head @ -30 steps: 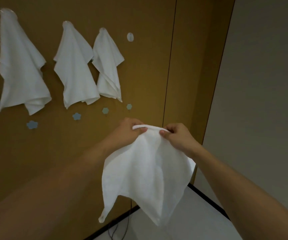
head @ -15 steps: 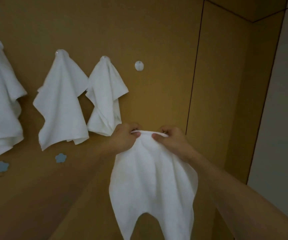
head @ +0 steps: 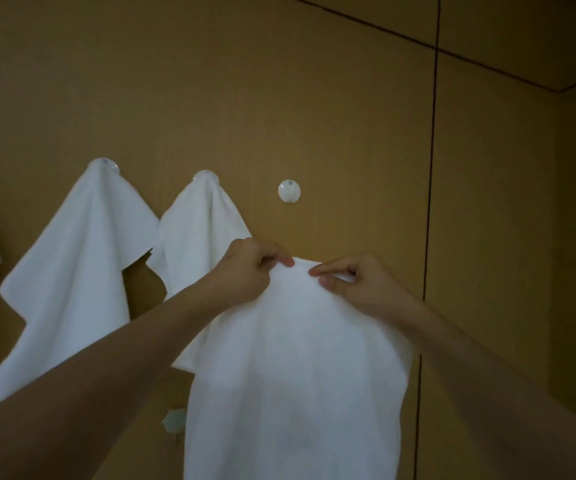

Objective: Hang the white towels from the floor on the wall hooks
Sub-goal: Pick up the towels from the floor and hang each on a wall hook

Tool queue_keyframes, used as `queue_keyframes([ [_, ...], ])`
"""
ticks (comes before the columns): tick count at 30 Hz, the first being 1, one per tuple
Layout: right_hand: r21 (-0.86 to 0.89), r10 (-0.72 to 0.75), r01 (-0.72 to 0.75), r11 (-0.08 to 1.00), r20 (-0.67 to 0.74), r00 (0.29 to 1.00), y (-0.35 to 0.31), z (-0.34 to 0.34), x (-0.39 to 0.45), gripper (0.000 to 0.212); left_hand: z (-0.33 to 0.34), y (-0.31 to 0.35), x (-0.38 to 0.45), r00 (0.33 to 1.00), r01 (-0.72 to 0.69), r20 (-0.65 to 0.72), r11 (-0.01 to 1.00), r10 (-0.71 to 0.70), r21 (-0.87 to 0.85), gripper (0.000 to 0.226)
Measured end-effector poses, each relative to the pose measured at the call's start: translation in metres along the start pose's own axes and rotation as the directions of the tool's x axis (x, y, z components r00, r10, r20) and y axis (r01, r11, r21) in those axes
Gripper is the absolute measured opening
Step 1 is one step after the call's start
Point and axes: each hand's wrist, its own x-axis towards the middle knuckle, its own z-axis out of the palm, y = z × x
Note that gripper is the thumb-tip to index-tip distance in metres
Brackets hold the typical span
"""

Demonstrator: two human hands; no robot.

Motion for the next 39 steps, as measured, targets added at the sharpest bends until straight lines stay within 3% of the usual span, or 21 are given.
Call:
queue_keyframes([
  [6, -0.376, -0.188, 0.14, 0.916, -0.096, 0.977, 0.024, -0.002, 0.099, 0.03, 0.003, -0.038, 0.074, 0.976, -0.212, 0.047, 0.867, 0.215, 0.451, 0.053],
  [11, -0.215, -0.437, 0.382, 0.899, -0.348, 0.83, 0.022, -0.009, 0.154, 0.03, -0.013, -0.051, 0.132, 0.944, -0.244, -0.051, 0.795, 0.325, 0.556, 0.046],
  [13, -0.267, -0.526, 0.454, 0.85, -0.407, 0.747, 0.024, -0.012, 0.173, 0.022, -0.016, -0.052, 0.155, 0.938, -0.221, -0.094, 0.787, 0.333, 0.576, 0.046],
  [14, -0.293, -0.53, 0.443, 0.847, -0.413, 0.741, 0.026, -0.015, 0.183, 0.021, -0.016, -0.052, 0.166, 0.937, -0.21, -0.104, 0.774, 0.335, 0.598, 0.047],
  [17, -0.303, -0.404, 0.312, 0.901, -0.319, 0.858, 0.038, -0.024, 0.21, 0.022, -0.013, -0.057, 0.184, 0.954, -0.157, -0.103, 0.764, 0.28, 0.626, 0.049],
  [20, -0.295, -0.332, 0.261, 0.919, -0.227, 0.916, 0.054, -0.013, 0.223, 0.029, 0.002, -0.067, 0.187, 0.971, -0.083, -0.157, 0.869, 0.181, 0.488, 0.039],
  [24, -0.09, -0.307, 0.293, 0.952, -0.308, 0.901, 0.073, 0.004, 0.224, 0.028, 0.025, -0.069, 0.188, 0.964, -0.003, -0.245, 0.924, 0.104, 0.381, 0.053],
  [29, -0.014, -0.364, 0.404, 0.914, -0.468, 0.806, 0.086, 0.033, 0.214, 0.028, 0.037, -0.055, 0.184, 0.937, 0.121, -0.347, 0.974, -0.049, 0.189, 0.039],
  [32, 0.088, -0.304, 0.383, 0.92, -0.459, 0.835, 0.087, 0.042, 0.215, 0.025, 0.044, -0.046, 0.176, 0.928, 0.159, -0.357, 0.979, -0.106, 0.125, 0.031],
  [34, 0.14, -0.237, 0.311, 0.94, -0.387, 0.891, 0.086, 0.043, 0.217, 0.024, 0.051, -0.041, 0.165, 0.922, 0.178, -0.372, 0.971, -0.108, 0.16, 0.036],
  [36, 0.205, -0.168, 0.24, 0.949, -0.315, 0.934, 0.088, 0.046, 0.21, 0.028, 0.061, -0.043, 0.148, 0.926, 0.235, -0.36, 0.923, -0.117, 0.306, 0.032],
  [39, 0.154, -0.128, 0.164, 0.974, -0.216, 0.968, 0.099, 0.06, 0.182, 0.032, 0.081, -0.051, 0.114, 0.946, 0.288, -0.28, 0.817, -0.162, 0.5, 0.038],
])
